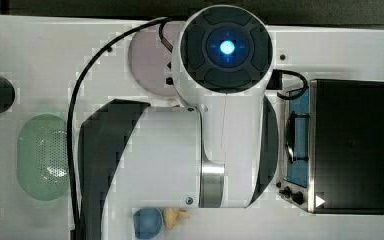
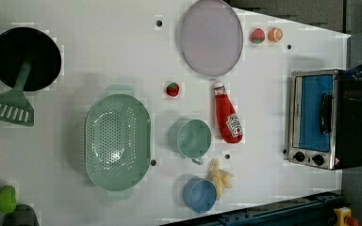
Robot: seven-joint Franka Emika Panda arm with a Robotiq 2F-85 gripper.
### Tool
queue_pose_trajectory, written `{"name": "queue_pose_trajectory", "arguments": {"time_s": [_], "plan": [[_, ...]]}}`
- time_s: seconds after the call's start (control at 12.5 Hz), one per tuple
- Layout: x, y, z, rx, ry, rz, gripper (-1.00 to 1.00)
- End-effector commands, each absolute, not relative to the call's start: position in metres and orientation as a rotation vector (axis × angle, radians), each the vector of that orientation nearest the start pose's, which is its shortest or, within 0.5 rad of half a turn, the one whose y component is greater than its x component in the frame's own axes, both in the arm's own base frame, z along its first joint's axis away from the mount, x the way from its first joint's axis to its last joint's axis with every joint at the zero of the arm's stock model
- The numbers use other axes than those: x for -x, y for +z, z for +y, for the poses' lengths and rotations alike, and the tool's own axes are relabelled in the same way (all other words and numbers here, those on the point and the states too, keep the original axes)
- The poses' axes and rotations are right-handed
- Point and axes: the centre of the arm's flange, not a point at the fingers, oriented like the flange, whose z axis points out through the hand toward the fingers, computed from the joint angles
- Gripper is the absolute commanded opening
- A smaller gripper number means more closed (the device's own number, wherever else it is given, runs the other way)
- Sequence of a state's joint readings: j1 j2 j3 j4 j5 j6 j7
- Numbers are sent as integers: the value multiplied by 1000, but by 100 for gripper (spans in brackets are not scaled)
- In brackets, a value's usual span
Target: Pick Ketchup from the table and place it in strainer.
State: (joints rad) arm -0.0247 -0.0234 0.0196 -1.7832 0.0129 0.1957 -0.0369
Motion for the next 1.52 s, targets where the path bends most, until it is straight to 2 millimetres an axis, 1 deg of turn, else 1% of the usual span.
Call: {"name": "queue_pose_trajectory", "arguments": {"time_s": [0.08, 0.24, 0.4, 0.56, 0.8, 0.96, 1.12, 1.36, 1.52], "plan": [[-467, 615, -25, 2874, 36, 1207, 59], [-468, 612, -23, 2883, 44, 1194, 99], [-471, 595, -16, 2919, 86, 1129, 100], [-476, 572, -6, 2963, 124, 1036, 100], [-489, 535, 10, 3013, 132, 891, 100], [-493, 504, 19, 3067, 170, 683, 100], [-496, 475, 27, 3107, 182, 419, 100], [-495, 436, 27, 3122, 160, 41, 100], [-492, 411, 26, 3114, 123, -151, 100]]}}
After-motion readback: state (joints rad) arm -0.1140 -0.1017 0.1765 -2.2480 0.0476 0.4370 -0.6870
